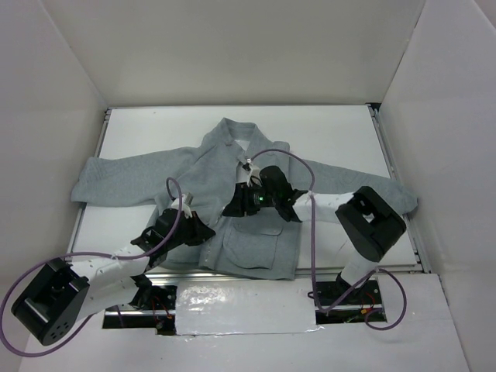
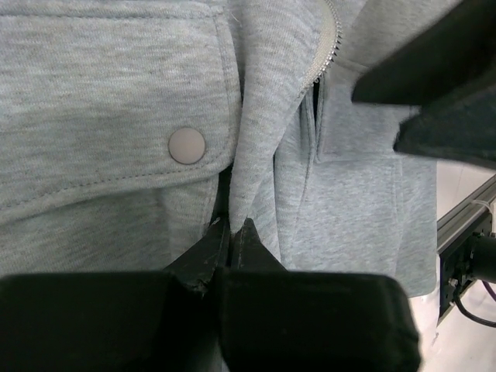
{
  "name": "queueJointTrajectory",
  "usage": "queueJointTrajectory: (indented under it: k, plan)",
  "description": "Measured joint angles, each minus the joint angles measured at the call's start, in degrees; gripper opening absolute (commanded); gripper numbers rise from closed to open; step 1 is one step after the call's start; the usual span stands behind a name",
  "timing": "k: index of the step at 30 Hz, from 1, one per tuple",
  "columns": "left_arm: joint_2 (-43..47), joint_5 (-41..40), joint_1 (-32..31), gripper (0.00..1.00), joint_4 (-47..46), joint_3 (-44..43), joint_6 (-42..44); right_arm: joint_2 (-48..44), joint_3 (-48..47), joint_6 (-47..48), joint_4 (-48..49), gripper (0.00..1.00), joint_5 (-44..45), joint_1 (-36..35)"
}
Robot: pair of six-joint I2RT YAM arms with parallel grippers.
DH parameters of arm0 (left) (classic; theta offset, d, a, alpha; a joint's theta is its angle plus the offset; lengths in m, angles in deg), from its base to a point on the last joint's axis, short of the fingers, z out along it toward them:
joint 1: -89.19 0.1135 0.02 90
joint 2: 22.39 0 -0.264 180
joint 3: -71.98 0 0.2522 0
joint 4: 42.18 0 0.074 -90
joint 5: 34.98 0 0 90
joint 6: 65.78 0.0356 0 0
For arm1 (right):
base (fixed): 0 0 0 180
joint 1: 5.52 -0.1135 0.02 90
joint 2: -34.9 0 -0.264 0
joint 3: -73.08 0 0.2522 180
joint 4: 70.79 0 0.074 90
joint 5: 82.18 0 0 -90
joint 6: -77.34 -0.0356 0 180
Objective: Zip up the jacket
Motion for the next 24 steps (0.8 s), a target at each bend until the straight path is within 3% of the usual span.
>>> queueJointTrajectory:
  k: [2,4,9,16,24]
  plan:
    - [-0.1,0.4,0.1,0.0,-0.1,-0.1,0.1,-2.4,2.9,-2.9,3.1,0.46,2.9,-2.0]
    - [-0.4,1.0,0.1,0.0,-0.3,-0.2,0.3,-3.8,4.7,-5.1,4.3,0.35,4.8,-3.3]
    - [-1.0,2.3,0.1,0.0,-1.1,-0.3,1.4,-1.9,3.2,-9.4,4.3,0.2,9.9,-4.0]
    - [-1.1,3.2,0.1,0.0,-0.5,-1.2,1.8,0.5,2.7,-13.9,4.1,0.18,15.5,-3.9]
    - [-0.2,3.2,0.1,0.0,0.9,-1.7,2.8,0.9,2.2,-17.2,3.8,0.26,17.2,-3.9]
